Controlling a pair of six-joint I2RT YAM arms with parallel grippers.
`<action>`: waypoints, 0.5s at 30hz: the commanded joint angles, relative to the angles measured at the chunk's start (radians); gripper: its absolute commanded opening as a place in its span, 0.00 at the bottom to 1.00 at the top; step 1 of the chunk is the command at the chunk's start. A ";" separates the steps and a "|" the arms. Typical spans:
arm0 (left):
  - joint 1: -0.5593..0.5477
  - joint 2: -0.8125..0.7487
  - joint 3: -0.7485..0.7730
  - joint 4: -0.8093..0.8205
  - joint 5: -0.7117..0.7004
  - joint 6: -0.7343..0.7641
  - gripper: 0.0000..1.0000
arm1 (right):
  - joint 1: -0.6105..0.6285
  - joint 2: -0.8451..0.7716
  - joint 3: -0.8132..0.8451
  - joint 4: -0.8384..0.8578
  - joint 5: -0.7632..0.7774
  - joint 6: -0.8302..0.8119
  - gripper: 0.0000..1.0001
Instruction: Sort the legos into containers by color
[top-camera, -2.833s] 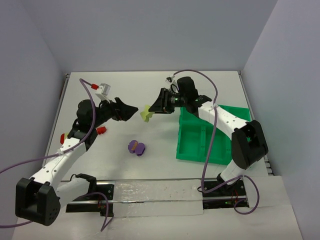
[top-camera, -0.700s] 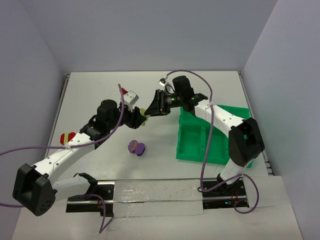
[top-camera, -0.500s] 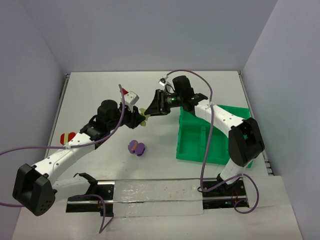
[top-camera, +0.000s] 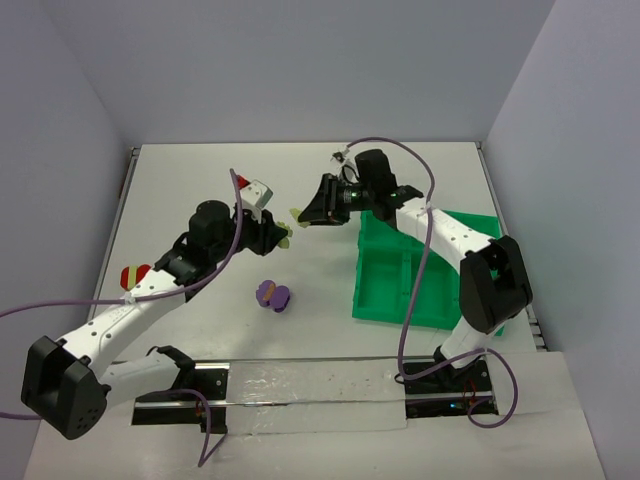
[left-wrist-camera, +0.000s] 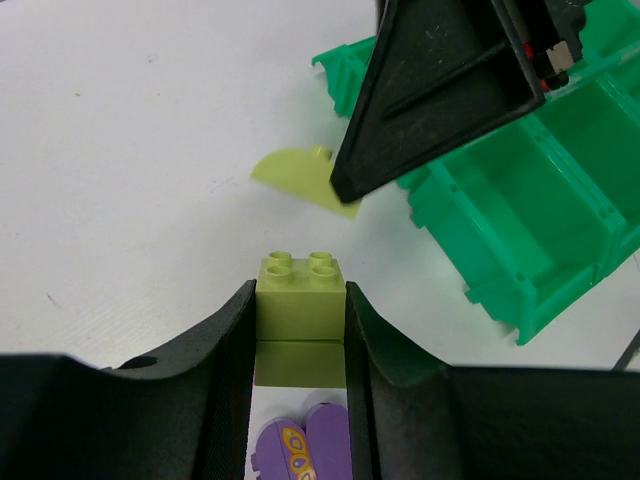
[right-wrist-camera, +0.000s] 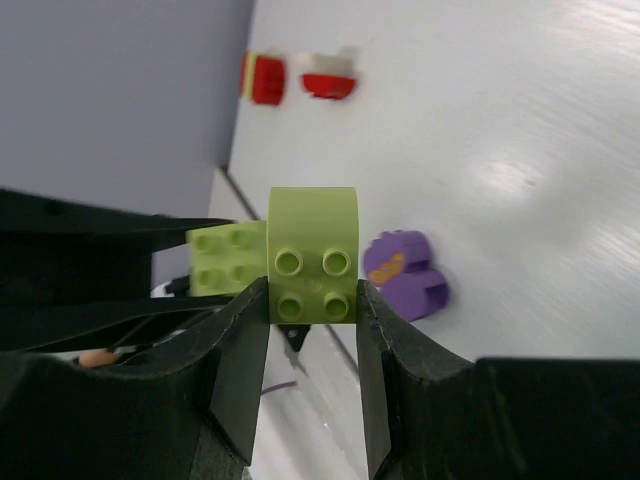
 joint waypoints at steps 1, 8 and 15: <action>0.000 -0.040 -0.008 0.032 -0.043 -0.017 0.00 | -0.054 -0.097 -0.011 -0.119 0.211 -0.082 0.00; 0.000 -0.052 -0.011 0.037 -0.085 -0.036 0.00 | -0.119 -0.213 -0.071 -0.245 0.585 -0.148 0.00; 0.000 -0.041 0.000 0.061 -0.110 -0.080 0.00 | -0.188 -0.340 -0.200 -0.292 0.824 -0.190 0.00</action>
